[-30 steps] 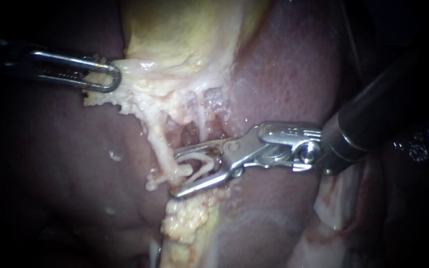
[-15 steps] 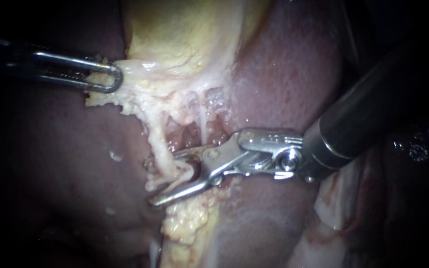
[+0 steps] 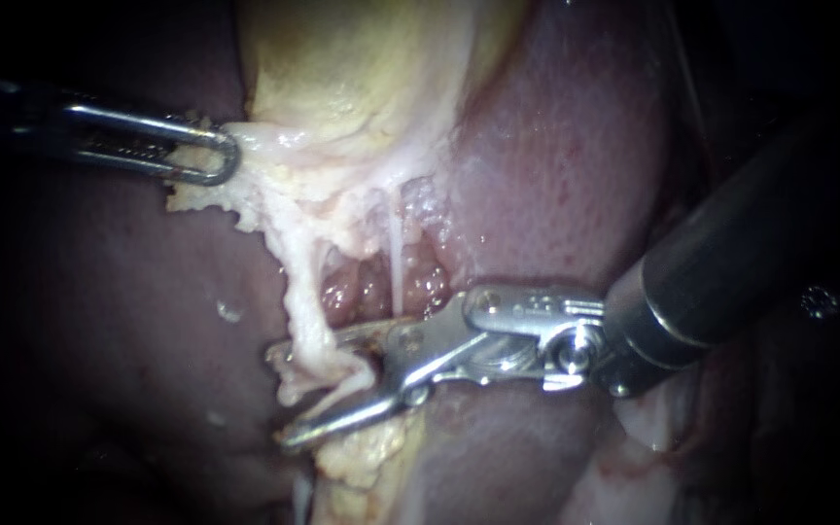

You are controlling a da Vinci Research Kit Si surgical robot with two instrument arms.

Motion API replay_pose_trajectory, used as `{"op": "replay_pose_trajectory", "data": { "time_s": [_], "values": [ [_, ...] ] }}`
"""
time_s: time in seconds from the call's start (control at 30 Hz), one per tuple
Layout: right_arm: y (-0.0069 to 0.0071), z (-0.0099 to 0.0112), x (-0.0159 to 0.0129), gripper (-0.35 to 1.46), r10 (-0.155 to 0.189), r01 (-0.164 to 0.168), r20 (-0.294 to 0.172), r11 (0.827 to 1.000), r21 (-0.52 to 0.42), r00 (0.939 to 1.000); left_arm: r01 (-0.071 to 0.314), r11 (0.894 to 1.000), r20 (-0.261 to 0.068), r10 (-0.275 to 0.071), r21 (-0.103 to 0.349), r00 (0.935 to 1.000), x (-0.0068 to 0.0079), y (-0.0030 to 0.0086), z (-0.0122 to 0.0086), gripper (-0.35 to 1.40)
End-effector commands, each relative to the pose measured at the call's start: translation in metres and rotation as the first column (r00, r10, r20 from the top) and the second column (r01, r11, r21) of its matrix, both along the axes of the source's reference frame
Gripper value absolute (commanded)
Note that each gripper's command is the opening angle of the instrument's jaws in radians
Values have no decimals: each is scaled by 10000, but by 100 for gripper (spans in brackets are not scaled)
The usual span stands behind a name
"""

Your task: Clipping second clip left tube

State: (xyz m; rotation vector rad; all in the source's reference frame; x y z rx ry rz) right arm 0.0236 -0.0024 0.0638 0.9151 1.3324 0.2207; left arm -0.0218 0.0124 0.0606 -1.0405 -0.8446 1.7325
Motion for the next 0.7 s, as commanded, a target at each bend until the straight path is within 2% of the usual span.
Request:
{"op": "replay_pose_trajectory", "data": {
  "time_s": [0.03,0.23,0.43,0.7],
  "values": [
    [0,-2,0,31,12,-15,105,9998,207,9999,2,10000,0,-2,-3,10000,0,0,0,-35],
    [1,-1,-6,-4,35,-59,360,9977,681,9993,2,10000,0,-2,-3,10000,0,0,0,-35],
    [1,-1,-9,-35,18,-45,378,9973,733,9993,2,10000,0,-2,-3,10000,0,0,0,-35],
    [0,4,-14,-35,51,-83,428,9971,752,9991,1,10000,0,-1,-3,10000,0,0,0,-35]
  ]
}}
